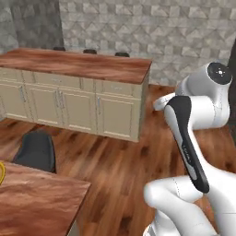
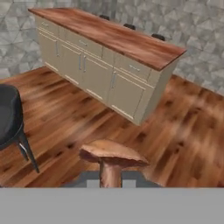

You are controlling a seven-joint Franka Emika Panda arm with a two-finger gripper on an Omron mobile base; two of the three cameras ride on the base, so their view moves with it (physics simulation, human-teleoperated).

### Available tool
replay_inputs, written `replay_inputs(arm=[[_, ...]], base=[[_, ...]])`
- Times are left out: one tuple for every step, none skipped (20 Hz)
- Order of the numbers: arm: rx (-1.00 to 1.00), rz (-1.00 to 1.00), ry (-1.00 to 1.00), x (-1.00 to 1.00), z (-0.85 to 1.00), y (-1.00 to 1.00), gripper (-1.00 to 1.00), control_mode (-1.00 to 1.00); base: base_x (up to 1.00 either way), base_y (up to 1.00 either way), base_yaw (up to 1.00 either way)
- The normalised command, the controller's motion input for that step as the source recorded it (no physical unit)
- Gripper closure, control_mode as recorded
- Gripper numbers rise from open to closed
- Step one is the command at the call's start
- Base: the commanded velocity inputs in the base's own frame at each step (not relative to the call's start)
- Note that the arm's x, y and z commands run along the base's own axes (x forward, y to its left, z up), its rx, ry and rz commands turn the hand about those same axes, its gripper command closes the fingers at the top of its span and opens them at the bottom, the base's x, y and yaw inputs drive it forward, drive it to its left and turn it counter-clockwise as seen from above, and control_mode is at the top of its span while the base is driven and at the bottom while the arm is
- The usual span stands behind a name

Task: Take the cheese, steak, and mushroom from the fridge and place them on the plate on the dining counter to create an appetizer plate.

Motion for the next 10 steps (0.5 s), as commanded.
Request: replay_inputs(arm=[[0.0,0.0,0.0,0.0,0.0,0.0,1.0,1.0],[0.0,0.0,0.0,0.0,0.0,0.0,1.0,1.0],[0.0,0.0,0.0,0.0,0.0,0.0,1.0,1.0],[0.0,0.0,0.0,0.0,0.0,0.0,1.0,1.0],[0.0,0.0,0.0,0.0,0.0,0.0,1.0,1.0],[0.0,0.0,0.0,0.0,0.0,0.0,1.0,1.0],[0.0,0.0,0.0,0.0,0.0,0.0,1.0,1.0],[0.0,0.0,0.0,0.0,0.0,0.0,1.0,1.0],[0.0,0.0,0.0,0.0,0.0,0.0,1.0,1.0],[0.0,0.0,0.0,0.0,0.0,0.0,1.0,1.0]], base=[[0.97,-0.3,0.59],[0.98,-0.21,0.64],[1.0,-0.17,0.67],[1.0,-0.19,0.69],[1.0,-0.26,0.71],[1.0,-0.31,0.72],[1.0,-0.3,0.73],[0.97,-0.29,0.74],[0.96,-0.29,0.75],[0.93,-0.27,0.75]])
